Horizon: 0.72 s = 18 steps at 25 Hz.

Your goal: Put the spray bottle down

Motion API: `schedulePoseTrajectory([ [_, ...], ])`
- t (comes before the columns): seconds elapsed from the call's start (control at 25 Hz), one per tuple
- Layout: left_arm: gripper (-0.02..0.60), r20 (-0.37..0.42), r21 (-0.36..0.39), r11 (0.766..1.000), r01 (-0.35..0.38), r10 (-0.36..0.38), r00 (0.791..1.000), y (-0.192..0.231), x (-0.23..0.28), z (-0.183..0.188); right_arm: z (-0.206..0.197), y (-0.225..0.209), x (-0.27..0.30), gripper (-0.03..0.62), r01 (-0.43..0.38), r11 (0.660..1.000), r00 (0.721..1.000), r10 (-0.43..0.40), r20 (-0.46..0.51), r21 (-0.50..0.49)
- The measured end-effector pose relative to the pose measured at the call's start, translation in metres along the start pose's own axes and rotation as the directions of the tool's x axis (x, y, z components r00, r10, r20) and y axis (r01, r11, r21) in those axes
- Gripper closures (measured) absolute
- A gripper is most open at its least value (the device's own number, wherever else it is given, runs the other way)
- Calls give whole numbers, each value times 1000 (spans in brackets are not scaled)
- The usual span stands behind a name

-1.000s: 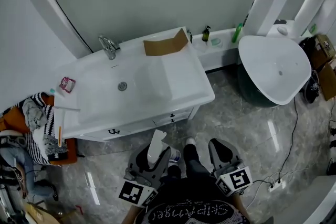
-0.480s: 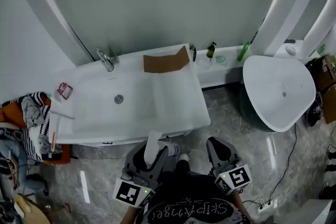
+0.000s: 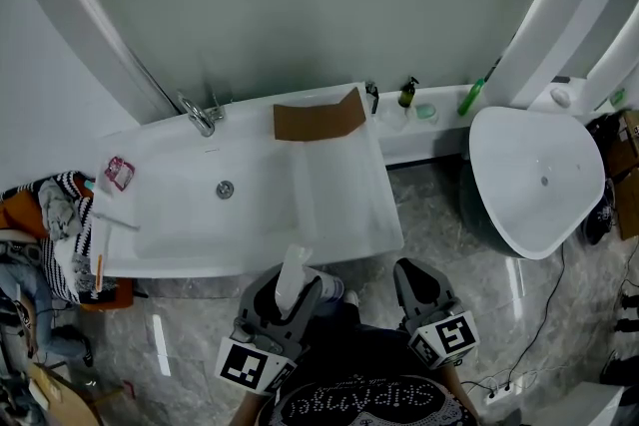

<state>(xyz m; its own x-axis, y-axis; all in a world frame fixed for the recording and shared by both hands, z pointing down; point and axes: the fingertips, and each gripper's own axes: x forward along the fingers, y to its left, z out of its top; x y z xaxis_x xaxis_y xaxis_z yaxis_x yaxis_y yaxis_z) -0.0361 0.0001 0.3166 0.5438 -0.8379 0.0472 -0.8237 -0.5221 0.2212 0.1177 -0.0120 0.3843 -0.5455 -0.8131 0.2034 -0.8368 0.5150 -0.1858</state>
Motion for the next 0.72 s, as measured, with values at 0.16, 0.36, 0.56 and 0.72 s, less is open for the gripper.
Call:
schedulePoseTrajectory([
  [0.16, 405, -8, 2, 1000, 11, -11, 1000, 22, 13, 9, 11, 2, 25, 566, 5, 1000, 1000, -5, -2, 3],
  [0.36, 405, -12, 21, 999, 32, -32, 999, 48, 31, 24, 30, 4, 54, 568, 19, 1000, 1000, -19, 12, -2],
  [0.56, 405, -16, 26, 999, 41, -40, 999, 69, 47, 28, 29, -1, 76, 566, 37, 999, 999, -37, 5, 10],
  [0.72, 405, -26, 23, 999, 47, -46, 999, 80, 57, 28, 27, -4, 89, 566, 43, 999, 999, -43, -6, 21],
])
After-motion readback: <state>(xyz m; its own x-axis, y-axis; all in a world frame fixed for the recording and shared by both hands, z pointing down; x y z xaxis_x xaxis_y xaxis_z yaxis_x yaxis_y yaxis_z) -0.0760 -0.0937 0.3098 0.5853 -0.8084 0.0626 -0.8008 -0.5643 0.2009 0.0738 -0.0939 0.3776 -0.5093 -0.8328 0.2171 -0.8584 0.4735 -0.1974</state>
